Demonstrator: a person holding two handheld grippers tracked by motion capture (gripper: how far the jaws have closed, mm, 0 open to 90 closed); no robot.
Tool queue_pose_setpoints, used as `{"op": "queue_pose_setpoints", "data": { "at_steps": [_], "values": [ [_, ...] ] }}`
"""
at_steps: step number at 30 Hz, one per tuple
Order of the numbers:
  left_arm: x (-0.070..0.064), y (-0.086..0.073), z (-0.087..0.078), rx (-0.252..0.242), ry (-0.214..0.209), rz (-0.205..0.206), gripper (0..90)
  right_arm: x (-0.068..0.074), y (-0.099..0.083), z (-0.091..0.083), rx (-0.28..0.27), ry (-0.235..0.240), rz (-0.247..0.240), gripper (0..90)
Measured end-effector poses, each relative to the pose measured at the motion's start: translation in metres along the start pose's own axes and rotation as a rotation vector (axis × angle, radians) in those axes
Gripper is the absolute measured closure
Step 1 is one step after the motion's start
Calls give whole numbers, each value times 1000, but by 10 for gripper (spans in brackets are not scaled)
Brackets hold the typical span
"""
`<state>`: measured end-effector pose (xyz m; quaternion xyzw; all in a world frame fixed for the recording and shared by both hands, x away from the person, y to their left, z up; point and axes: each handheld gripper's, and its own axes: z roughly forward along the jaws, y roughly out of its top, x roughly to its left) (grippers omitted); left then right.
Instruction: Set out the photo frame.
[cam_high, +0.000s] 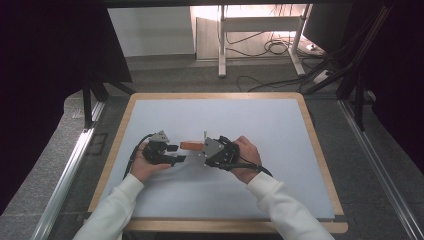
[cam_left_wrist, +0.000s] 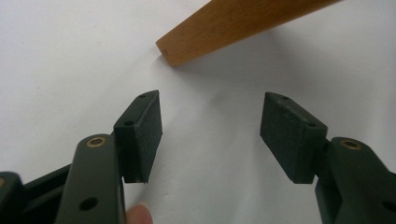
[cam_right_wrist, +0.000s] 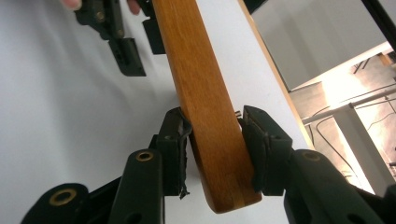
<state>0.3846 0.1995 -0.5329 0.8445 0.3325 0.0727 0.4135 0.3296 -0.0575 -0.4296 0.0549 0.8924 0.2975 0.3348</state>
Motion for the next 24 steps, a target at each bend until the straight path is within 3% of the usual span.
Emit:
{"op": "queue_pose_setpoints", "data": {
  "at_steps": [9,16,24],
  "values": [
    [0,0,2,1,0,3,380,-16,-4,6,6,-30,73,522],
    [0,0,2,2,0,3,378,-26,-6,10,-12,0,141,544],
    [1,-1,2,4,-1,0,378,-33,-5,14,-17,3,164,537]
  ]
}}
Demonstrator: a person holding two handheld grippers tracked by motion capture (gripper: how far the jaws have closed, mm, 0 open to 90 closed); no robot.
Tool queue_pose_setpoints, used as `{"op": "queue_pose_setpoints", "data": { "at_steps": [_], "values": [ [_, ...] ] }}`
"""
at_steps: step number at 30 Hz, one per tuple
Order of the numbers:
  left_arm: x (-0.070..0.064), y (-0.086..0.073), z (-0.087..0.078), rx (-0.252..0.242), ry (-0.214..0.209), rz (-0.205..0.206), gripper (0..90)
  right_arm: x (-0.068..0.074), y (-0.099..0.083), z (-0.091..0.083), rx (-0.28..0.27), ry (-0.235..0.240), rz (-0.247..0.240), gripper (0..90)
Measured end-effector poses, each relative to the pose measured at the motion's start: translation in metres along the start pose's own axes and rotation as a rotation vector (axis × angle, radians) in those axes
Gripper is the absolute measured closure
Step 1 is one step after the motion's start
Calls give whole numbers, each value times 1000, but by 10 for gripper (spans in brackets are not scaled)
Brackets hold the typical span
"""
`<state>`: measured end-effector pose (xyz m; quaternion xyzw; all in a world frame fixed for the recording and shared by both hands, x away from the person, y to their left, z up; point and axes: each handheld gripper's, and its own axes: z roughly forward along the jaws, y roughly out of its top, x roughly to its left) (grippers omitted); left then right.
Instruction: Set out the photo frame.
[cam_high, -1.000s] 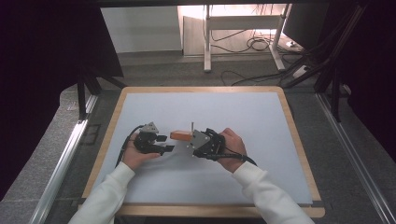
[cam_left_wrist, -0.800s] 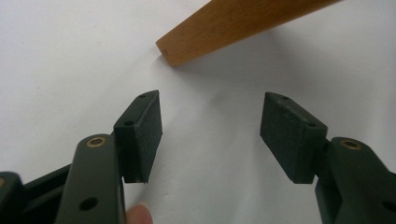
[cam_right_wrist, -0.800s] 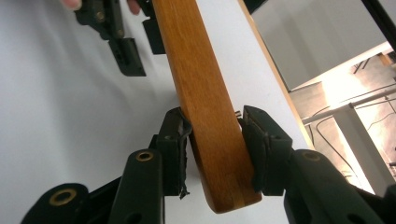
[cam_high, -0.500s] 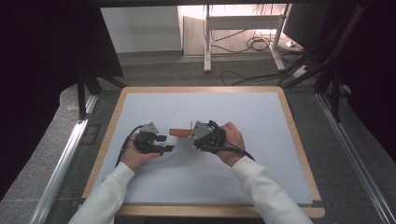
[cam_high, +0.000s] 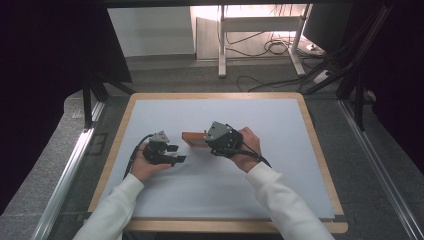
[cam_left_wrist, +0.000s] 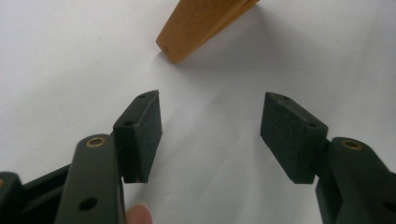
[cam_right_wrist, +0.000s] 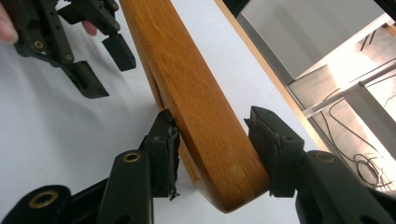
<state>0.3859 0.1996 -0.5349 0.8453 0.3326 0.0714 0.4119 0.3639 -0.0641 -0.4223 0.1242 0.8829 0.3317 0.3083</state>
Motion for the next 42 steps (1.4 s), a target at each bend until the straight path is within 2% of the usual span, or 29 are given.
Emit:
{"op": "queue_pose_setpoints", "data": {
  "at_steps": [4,7,14,19,21,23,26,31,35,37,42],
  "values": [
    [-1,0,0,0,-1,-5,378,-3,1,2,0,6,19,547],
    [-1,0,0,3,-1,-1,377,-4,2,2,0,18,14,587],
    [0,0,0,3,0,8,377,2,10,4,32,55,-51,689],
    [1,0,-1,2,-1,8,377,5,13,6,32,79,-78,691],
    [1,0,-1,2,0,8,378,4,13,4,30,91,-74,692],
    [1,0,-1,2,0,2,377,2,14,1,26,109,-58,692],
    [1,0,-1,-2,0,0,378,-6,15,-9,-7,173,-20,692],
    [0,0,0,-4,1,2,377,-7,15,-25,-35,251,-23,691],
    [-1,0,1,-2,4,4,377,-6,9,-29,-33,242,-32,685],
    [-1,0,1,-2,4,7,377,-10,5,-30,-31,205,-26,676],
    [0,0,1,7,1,4,377,-22,-3,-28,-14,167,18,664]
  ]
}}
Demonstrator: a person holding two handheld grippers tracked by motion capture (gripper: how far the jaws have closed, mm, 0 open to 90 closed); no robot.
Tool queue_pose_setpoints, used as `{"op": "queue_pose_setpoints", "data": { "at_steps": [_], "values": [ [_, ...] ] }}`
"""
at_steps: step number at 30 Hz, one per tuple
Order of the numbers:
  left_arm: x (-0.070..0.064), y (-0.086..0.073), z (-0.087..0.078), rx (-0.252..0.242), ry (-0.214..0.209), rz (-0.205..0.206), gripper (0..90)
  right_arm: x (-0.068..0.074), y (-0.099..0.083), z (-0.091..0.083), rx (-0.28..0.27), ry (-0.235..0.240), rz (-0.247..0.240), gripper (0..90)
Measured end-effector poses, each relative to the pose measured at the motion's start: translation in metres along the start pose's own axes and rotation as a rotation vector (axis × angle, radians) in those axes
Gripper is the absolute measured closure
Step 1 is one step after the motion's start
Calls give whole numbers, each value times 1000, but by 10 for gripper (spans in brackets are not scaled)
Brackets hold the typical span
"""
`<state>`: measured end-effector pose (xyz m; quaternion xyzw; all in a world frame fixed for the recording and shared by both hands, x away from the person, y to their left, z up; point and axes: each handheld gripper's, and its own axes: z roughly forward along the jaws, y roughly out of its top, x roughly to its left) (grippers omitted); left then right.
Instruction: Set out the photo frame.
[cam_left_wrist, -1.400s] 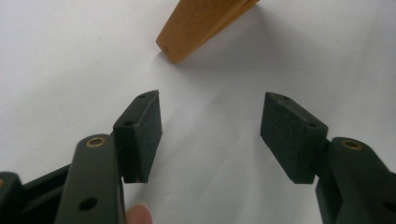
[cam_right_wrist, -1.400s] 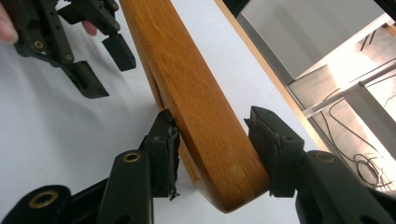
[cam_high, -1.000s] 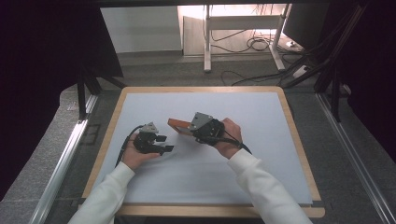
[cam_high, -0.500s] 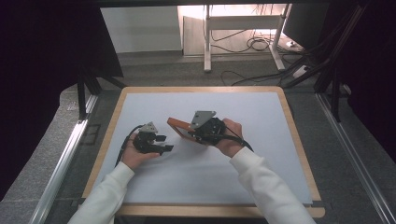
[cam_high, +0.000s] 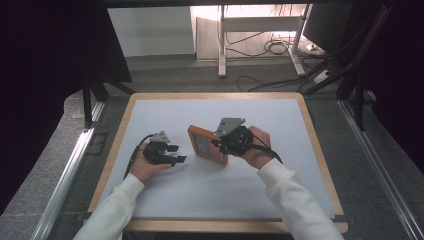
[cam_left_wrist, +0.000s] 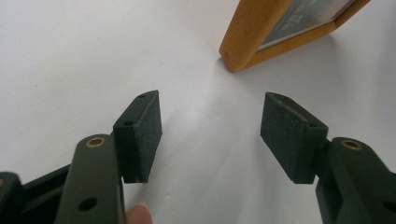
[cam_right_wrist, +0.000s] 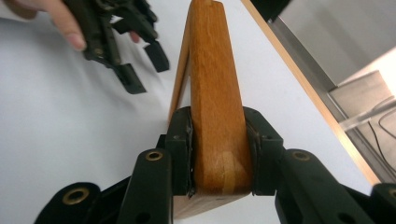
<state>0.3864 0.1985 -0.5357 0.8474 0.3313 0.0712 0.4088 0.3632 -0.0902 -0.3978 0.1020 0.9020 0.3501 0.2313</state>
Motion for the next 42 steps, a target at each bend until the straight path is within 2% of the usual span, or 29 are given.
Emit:
{"op": "queue_pose_setpoints", "data": {
  "at_steps": [8,29,35,42],
  "values": [
    [-1,0,0,4,1,8,375,-15,-6,-1,-27,-44,66,616],
    [-1,0,0,-1,1,8,368,-39,-22,18,6,-97,207,447],
    [-1,0,2,0,3,12,361,-45,-25,23,21,-110,231,397],
    [-1,0,2,0,2,9,360,-51,-30,28,26,-111,267,383]
  ]
}}
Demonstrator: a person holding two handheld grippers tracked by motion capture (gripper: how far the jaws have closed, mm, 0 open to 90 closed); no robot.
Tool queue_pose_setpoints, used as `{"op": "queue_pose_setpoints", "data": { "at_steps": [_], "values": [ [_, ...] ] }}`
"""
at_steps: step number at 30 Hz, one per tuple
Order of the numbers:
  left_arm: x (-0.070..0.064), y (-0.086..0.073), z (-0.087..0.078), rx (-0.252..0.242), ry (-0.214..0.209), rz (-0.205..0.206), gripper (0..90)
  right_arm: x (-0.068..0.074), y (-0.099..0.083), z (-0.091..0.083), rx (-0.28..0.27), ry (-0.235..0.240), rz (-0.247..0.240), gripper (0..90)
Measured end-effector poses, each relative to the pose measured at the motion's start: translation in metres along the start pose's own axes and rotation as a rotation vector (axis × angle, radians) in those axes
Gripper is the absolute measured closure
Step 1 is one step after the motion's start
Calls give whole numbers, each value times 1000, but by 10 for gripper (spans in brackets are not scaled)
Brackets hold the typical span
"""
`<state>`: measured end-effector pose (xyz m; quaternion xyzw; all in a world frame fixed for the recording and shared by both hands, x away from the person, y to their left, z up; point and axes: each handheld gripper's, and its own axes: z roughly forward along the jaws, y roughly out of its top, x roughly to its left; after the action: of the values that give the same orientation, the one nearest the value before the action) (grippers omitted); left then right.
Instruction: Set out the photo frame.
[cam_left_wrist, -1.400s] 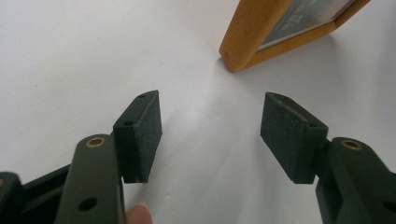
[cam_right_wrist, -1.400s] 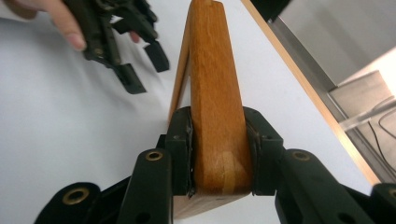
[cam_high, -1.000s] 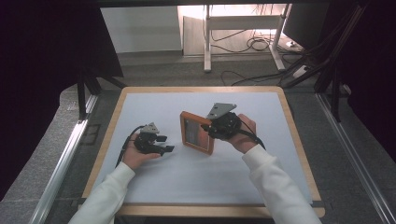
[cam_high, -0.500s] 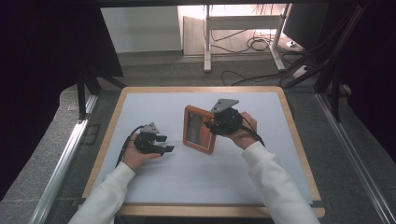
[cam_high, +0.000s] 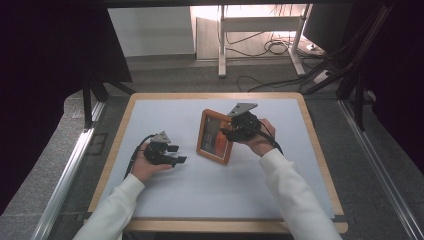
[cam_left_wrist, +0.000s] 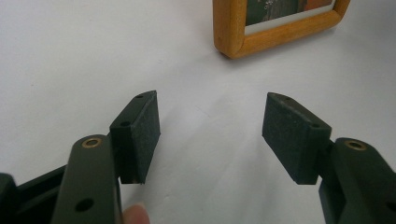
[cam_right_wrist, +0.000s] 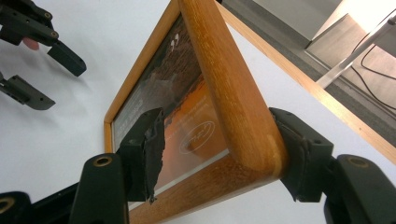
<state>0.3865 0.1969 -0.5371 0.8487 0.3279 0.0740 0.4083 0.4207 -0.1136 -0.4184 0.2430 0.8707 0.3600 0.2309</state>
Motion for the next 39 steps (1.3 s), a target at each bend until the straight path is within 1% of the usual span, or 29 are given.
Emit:
{"op": "queue_pose_setpoints", "data": {
  "at_steps": [3,6,9,10,12,13,15,19,20,22,23,26,28,30,31,32,33,35,36,39],
  "values": [
    [0,0,0,-1,0,0,360,0,0,1,3,-2,1,368],
    [-1,0,0,-4,2,-1,359,1,-1,1,-2,-14,5,333],
    [-1,1,-1,-12,8,-3,361,0,-2,-5,-22,-26,27,298],
    [0,1,-1,-15,11,3,362,0,-4,-8,-29,-27,35,289],
    [-1,2,-2,-23,16,-8,364,1,-7,-16,-45,-30,41,278],
    [-1,3,-2,-28,18,-5,364,2,-9,-20,-53,-32,43,277],
    [-2,5,-2,-33,22,-7,364,4,-15,-32,-77,-34,48,270],
    [-4,7,-1,-33,31,-12,364,5,-34,-51,-109,-13,107,266],
    [-4,7,0,-36,32,-18,363,5,-40,-56,-111,-4,116,267],
    [-4,9,1,-32,37,-13,366,6,-53,-62,-112,9,136,267],
    [-5,9,1,-37,41,-23,372,7,-62,-65,-109,18,143,267],
    [-4,11,3,-40,49,-24,394,9,-80,-68,-103,29,163,267],
    [-4,14,4,-49,54,-29,440,11,-91,-70,-97,36,174,267],
    [-3,16,5,-52,65,-22,526,13,-103,-71,-85,43,181,268],
    [-3,18,5,-53,71,-26,642,15,-108,-72,-81,46,182,268],
    [-3,20,7,-52,82,-30,709,16,-113,-73,-76,45,183,268],
    [-2,22,8,-50,80,-38,793,18,-117,-74,-72,44,183,268],
    [0,28,15,-43,75,-44,883,21,-126,-76,-66,43,184,268],
    [0,30,18,-37,76,-41,897,23,-133,-76,-57,45,188,268],
    [2,37,28,-27,67,-44,900,25,-144,-77,-35,46,193,268]
  ]
}}
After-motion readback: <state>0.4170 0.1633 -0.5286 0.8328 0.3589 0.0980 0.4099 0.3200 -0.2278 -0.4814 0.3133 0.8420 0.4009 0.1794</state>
